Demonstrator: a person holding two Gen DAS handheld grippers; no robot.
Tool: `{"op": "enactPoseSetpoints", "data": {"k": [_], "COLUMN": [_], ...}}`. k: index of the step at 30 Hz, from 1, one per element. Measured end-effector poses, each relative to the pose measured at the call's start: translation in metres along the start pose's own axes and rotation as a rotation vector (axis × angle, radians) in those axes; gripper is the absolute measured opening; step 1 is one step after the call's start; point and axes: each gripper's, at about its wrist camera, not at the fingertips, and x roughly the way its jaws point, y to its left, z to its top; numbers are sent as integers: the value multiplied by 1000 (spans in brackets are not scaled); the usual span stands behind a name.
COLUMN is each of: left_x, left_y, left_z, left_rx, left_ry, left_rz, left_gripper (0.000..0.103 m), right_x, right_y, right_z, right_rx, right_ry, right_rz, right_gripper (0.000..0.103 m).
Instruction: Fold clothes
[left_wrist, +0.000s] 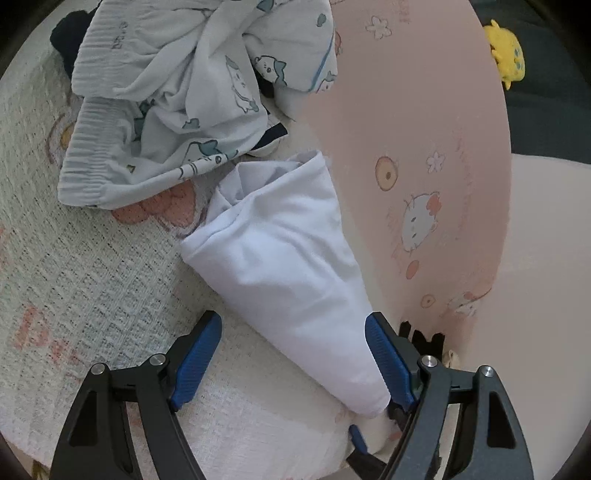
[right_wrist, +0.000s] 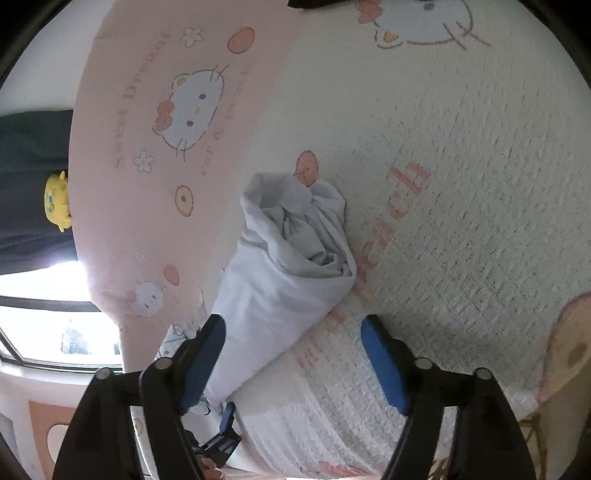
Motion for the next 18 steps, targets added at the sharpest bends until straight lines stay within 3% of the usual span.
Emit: {"op": "enactPoseSetpoints", "data": {"k": [7,13,18], "left_x": [11,27,31], "left_y": [-11,-25,-28], "left_z": [-3,0,2], "left_rx": [20,69,37], "left_ry": [-32,-62,-77], "left_rz": [-13,12,7], "left_gripper": [89,89,103], "right_x": [7,19,29], "right_y": [-12,-4,-1], "right_z": [6,22,32], "right_rx": [106,69,28], "right_ry": [-48,-31,-36], "right_rz": [136,128,120], "right_gripper": [78,79,79]}}
